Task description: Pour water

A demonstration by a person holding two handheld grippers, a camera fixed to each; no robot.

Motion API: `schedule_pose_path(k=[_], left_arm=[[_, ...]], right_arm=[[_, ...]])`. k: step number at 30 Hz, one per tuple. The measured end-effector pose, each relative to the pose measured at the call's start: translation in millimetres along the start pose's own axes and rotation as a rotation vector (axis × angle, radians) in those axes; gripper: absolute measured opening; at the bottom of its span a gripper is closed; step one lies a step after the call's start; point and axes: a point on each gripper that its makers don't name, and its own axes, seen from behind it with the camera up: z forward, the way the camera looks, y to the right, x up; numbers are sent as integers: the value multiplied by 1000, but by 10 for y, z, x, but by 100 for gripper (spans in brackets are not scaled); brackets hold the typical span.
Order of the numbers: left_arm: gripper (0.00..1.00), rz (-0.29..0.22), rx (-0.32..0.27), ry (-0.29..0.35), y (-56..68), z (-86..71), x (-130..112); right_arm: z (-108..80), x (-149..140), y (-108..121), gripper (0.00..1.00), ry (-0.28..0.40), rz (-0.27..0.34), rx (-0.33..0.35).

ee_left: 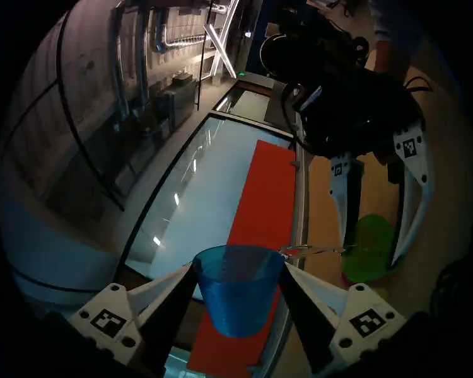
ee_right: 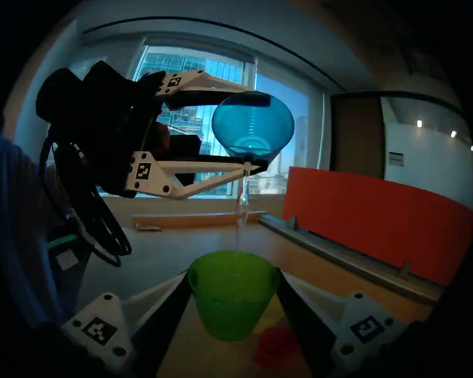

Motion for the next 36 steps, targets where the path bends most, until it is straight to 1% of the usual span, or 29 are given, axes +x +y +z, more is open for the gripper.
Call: schedule_pose_path(k=[7, 15, 18, 24, 36], left_arm=[[87, 31, 2, 2, -74, 7, 30], [87, 68, 5, 5, -117, 37, 63], [87, 81, 7, 7, -110, 40, 82], [87, 114, 12, 9, -59, 50, 117], [87, 169, 21, 14, -73, 95, 158]], right_arm=[[-15, 9, 11, 93, 4, 0, -1], [-22, 36, 17, 93, 8, -2, -4], [-30, 35, 22, 93, 10, -3, -3], [-34, 38, 28, 93, 10, -8, -4], [-37, 43, 33, 93, 10, -10, -6]])
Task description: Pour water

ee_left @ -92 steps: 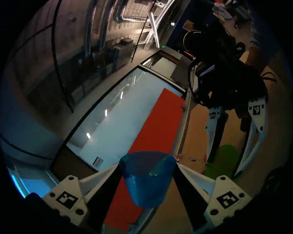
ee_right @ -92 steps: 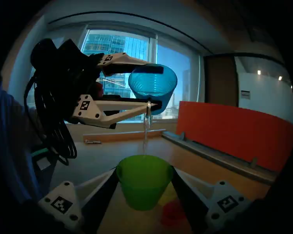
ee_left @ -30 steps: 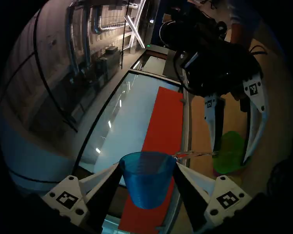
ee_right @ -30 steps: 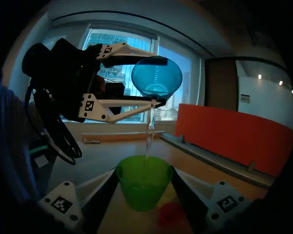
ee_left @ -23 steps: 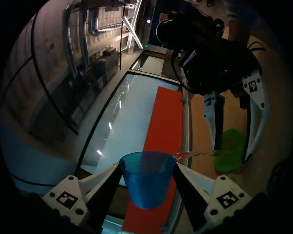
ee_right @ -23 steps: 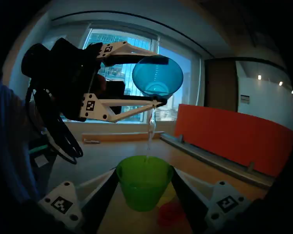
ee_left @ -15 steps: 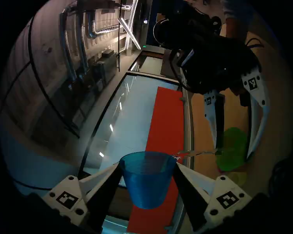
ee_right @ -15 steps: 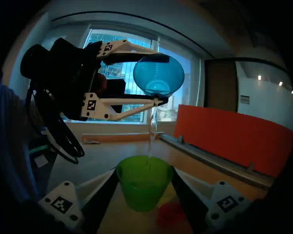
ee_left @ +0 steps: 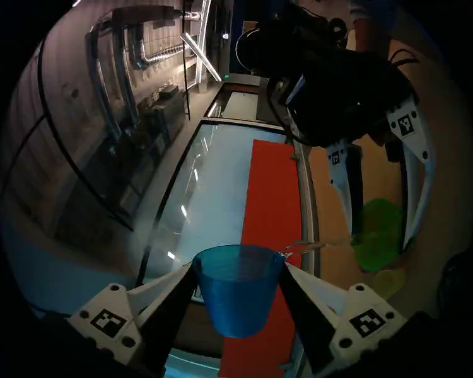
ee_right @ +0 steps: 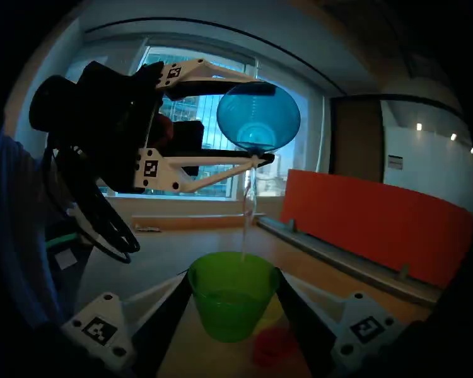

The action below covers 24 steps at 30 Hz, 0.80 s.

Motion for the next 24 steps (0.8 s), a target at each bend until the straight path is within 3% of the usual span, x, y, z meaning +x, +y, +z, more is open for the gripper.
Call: schedule_pose_path(k=[24], left_arm=[[87, 146, 19, 9, -54, -21, 82]], right_arm=[[23, 7, -3, 93, 7, 1, -4]])
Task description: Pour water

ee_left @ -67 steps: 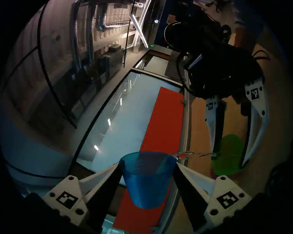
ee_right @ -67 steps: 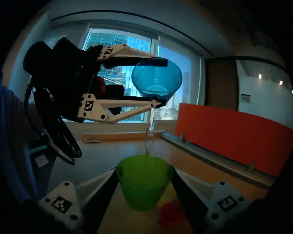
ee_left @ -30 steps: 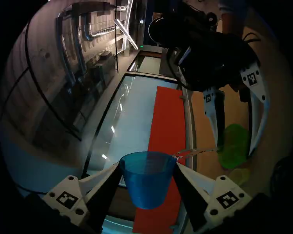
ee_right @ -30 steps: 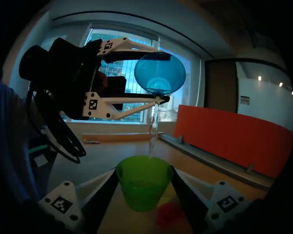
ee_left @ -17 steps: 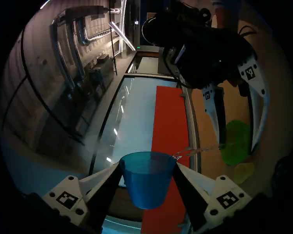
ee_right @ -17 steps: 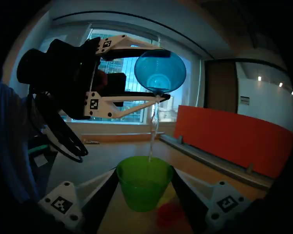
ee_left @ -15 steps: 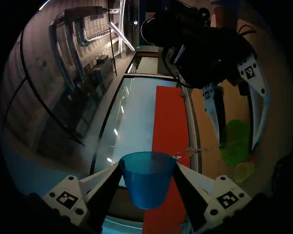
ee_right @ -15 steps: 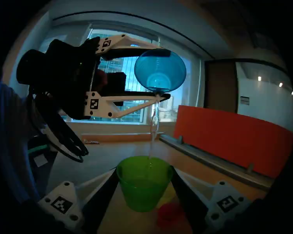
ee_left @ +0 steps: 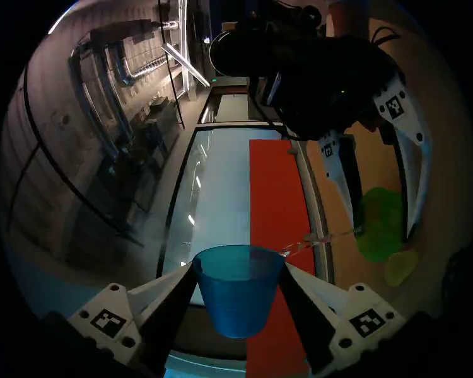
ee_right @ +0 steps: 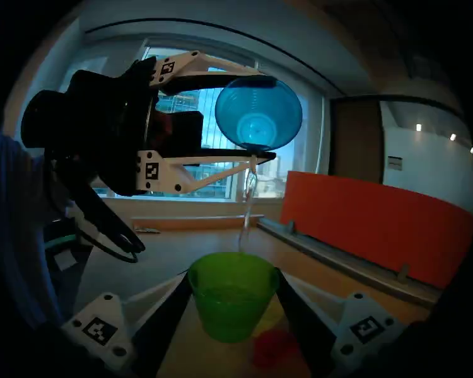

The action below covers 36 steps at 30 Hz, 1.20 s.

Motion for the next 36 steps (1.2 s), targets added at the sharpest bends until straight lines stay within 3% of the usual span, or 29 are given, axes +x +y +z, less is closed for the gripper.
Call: schedule_pose_path(k=[14, 27, 31, 36], left_arm=[[87, 83, 18, 15, -25, -11, 98], [87, 79, 22, 21, -89, 8, 108], [87, 46, 21, 19, -104, 18, 77], [87, -56, 12, 11, -71, 23, 16]], right_arm=[[-19, 19, 25, 93, 5, 1, -7], [-29, 24, 24, 93, 8, -1, -9], [-37, 20, 26, 93, 9, 0, -11], [-34, 26, 37, 93, 13, 0, -17]])
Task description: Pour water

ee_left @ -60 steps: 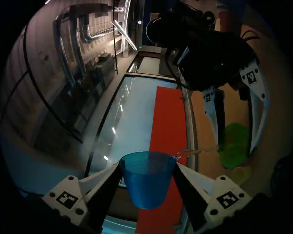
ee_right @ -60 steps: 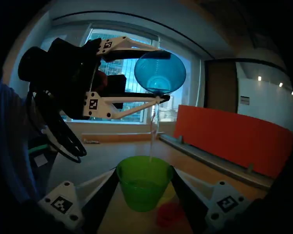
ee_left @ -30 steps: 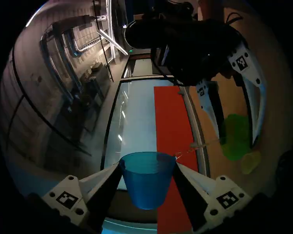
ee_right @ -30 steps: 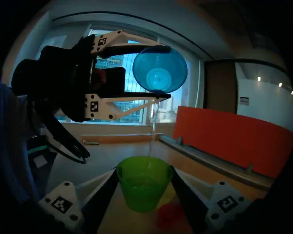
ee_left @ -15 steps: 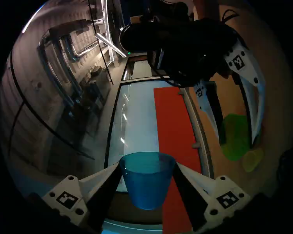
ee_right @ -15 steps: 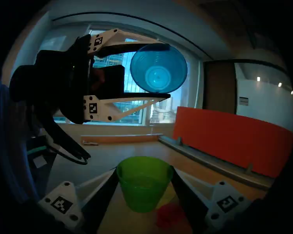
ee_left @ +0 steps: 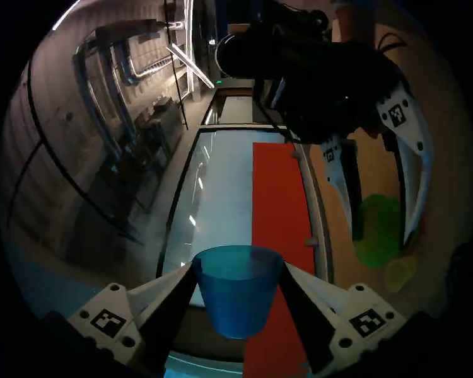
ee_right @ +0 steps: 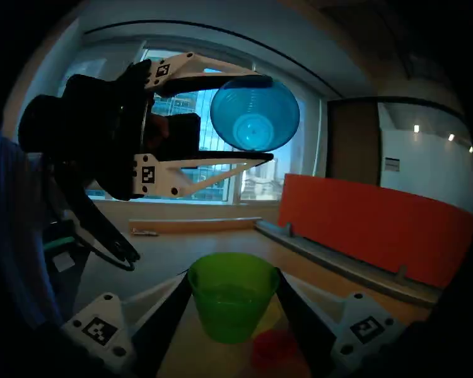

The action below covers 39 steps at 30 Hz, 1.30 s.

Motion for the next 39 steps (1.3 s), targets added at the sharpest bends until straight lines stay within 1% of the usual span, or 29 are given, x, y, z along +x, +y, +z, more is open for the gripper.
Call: schedule_pose_path(k=[9, 16, 21, 26, 29, 33, 39], left_arm=[[87, -267, -1, -7, 11, 31, -47], [87, -478, -3, -25, 5, 39, -174], [87, -652, -7, -37, -15, 26, -244], [87, -835, -13, -30, -51, 37, -292], [87, -929, -14, -24, -71, 29, -322], [87, -1039, -15, -30, -73, 14, -381], [87, -1199, -25, -33, -39, -18, -476]], right_arm=[[9, 29, 16, 93, 10, 3, -9], [6, 68, 33, 93, 21, 8, -16], [1, 112, 46, 93, 32, 12, -20], [-11, 146, 66, 93, 39, 14, -27], [-19, 160, 74, 93, 41, 14, -31], [-29, 177, 79, 93, 45, 15, -36], [-44, 201, 64, 93, 48, 14, -38]])
